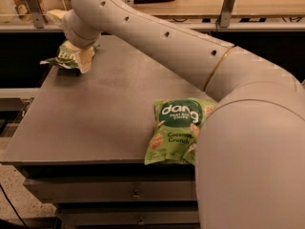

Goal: Pick green jalapeno chip bag

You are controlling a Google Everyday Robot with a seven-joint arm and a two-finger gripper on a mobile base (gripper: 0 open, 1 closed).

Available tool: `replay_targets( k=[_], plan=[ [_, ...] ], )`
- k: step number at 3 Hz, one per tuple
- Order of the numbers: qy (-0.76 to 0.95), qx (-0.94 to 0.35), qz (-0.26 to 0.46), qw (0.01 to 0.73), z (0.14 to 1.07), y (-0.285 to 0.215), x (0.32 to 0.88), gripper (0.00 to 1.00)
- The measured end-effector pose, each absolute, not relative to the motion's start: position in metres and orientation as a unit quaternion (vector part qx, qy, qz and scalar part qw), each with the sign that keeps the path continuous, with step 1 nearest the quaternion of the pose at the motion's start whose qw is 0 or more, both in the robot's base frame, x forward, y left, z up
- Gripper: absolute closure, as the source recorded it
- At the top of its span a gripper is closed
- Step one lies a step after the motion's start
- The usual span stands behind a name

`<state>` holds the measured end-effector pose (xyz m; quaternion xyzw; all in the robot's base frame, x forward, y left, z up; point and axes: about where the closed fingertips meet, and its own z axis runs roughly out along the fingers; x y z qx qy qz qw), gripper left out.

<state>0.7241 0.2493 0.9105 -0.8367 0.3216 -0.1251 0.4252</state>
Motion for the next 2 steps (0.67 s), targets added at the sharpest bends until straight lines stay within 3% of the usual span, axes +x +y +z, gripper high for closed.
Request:
replay_targets(
  k=[2],
  plan=[
    [0.321, -0.829, -0.107, 0.446, 0.886, 0.25, 0.723, 0.0]
  ],
)
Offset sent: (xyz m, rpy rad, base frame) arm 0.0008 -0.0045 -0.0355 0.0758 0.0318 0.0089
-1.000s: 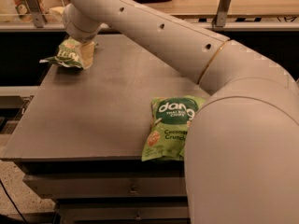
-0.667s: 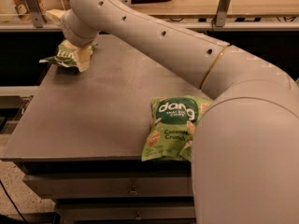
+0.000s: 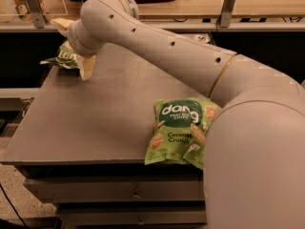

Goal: Pick green jalapeno chip bag

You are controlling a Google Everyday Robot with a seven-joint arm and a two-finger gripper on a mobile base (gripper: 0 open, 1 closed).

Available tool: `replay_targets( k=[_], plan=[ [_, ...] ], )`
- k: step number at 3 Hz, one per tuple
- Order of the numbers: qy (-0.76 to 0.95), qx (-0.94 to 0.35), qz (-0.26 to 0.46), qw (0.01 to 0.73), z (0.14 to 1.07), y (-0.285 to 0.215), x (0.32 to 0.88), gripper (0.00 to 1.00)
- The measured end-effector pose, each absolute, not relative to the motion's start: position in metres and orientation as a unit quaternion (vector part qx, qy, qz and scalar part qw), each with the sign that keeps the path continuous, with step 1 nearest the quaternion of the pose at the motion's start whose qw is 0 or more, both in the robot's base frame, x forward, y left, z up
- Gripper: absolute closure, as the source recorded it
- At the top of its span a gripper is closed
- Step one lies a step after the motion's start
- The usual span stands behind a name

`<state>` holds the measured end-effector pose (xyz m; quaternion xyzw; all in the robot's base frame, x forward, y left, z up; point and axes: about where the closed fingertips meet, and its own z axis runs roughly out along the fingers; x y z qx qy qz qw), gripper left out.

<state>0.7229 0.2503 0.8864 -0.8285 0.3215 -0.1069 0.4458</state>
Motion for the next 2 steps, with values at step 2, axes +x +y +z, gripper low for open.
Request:
replay_targets(
  k=[2],
  plan=[
    [0.334, -0.807, -0.084, 0.48, 0.8925, 0.2475, 0.7252, 0.11]
  ],
)
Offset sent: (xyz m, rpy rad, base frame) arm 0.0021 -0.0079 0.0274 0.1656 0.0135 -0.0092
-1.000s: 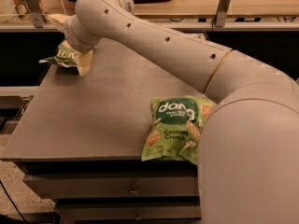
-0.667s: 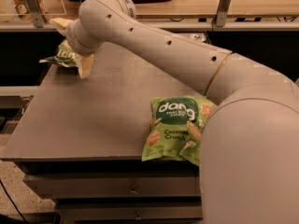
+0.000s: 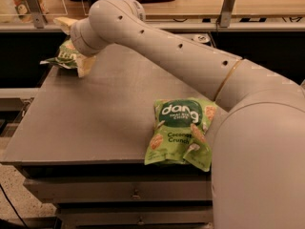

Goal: Pick green jalapeno chip bag

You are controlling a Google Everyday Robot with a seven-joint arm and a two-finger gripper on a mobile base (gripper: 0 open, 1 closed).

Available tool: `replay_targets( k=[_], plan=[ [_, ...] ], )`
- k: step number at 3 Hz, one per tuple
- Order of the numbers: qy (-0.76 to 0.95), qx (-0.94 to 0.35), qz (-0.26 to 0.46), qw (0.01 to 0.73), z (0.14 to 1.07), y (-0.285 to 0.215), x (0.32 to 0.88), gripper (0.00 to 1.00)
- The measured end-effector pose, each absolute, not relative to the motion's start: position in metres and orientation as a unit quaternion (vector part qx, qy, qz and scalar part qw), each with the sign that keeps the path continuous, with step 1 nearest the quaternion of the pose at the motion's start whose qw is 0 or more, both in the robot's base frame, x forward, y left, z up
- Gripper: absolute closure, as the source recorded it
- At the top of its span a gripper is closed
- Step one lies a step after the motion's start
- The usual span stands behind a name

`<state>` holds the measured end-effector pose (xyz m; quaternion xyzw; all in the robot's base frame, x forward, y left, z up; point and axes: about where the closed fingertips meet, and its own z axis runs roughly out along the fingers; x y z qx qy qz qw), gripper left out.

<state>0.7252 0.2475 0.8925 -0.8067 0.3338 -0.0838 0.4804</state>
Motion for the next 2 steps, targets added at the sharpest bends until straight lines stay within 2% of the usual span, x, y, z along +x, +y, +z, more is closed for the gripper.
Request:
replay_targets(
  k=[2],
  plan=[
    [0.335, -0.797, -0.09, 0.494, 0.9085, 0.2385, 0.7184, 0.57]
  ],
)
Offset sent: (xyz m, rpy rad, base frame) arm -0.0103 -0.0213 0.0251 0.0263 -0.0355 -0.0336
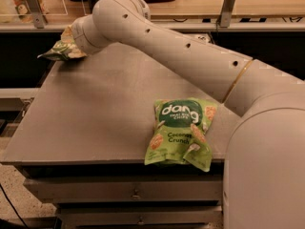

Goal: Pick green jalapeno chip bag

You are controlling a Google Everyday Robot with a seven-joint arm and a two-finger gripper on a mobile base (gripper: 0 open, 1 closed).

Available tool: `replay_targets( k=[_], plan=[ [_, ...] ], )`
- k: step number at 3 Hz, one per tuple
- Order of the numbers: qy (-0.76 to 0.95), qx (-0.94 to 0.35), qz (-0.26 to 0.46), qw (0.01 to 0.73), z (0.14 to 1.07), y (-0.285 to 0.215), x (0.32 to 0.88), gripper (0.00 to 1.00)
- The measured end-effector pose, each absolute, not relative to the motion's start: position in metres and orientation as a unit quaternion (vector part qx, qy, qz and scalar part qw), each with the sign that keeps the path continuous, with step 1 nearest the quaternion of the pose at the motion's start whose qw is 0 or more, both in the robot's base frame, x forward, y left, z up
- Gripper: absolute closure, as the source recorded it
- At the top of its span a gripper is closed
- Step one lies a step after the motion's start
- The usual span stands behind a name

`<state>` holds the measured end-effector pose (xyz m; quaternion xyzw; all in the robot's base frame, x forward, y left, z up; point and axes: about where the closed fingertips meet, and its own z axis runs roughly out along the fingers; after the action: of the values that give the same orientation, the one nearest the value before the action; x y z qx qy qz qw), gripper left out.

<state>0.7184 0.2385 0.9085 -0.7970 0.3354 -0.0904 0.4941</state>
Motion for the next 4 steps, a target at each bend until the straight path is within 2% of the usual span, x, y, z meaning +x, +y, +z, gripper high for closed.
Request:
replay_targets(
  k=[1, 2, 4],
  plan=[
    [0.341, -0.796, -0.096, 0.491, 0.91, 0.233, 0.716, 0.81],
    [0.346, -0.792, -0.102, 0.493, 0.917, 0.229, 0.715, 1.0],
    [0.345, -0.77, -0.107, 0.526, 0.984, 0.198, 0.704, 1.0]
  ],
)
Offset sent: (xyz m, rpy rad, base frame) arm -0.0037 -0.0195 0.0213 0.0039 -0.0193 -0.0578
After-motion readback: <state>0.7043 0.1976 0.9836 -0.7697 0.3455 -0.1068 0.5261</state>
